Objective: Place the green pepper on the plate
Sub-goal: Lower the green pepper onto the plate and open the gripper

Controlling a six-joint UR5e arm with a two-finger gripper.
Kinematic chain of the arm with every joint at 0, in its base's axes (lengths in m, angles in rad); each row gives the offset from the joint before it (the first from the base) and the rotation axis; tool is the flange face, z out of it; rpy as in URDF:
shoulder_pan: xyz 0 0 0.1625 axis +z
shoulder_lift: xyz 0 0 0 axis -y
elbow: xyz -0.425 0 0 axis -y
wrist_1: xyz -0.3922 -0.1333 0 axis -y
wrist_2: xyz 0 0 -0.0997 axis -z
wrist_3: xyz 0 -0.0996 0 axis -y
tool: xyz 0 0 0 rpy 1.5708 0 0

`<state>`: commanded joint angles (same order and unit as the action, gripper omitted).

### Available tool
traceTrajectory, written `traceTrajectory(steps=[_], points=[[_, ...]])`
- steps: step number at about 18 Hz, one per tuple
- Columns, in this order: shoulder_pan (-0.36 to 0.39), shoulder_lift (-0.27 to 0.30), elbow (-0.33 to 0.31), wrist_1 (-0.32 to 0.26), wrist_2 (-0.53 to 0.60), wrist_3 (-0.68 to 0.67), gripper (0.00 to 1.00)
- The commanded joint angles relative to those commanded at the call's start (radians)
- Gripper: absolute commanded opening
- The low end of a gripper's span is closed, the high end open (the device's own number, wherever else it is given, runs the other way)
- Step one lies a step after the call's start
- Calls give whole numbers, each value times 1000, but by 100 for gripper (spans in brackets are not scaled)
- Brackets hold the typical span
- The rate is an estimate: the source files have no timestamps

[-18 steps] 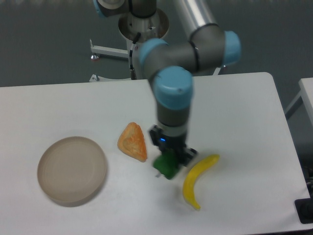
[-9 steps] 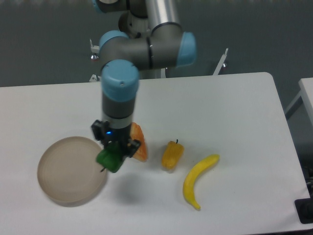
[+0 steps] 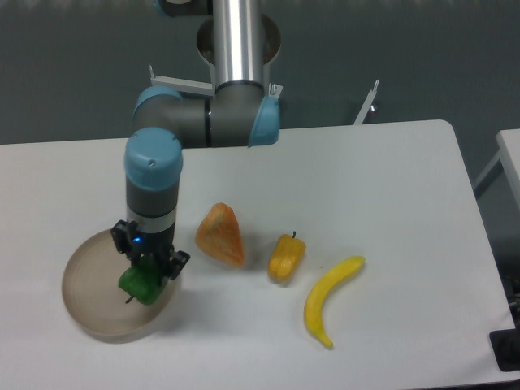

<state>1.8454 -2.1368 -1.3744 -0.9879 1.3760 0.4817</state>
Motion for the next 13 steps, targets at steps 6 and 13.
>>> traceTrajectory(steps=[6,13], points=[[-26,-26,-2,9,-9,-20,40],[-41,-52,-3,11,-9,-20,40]])
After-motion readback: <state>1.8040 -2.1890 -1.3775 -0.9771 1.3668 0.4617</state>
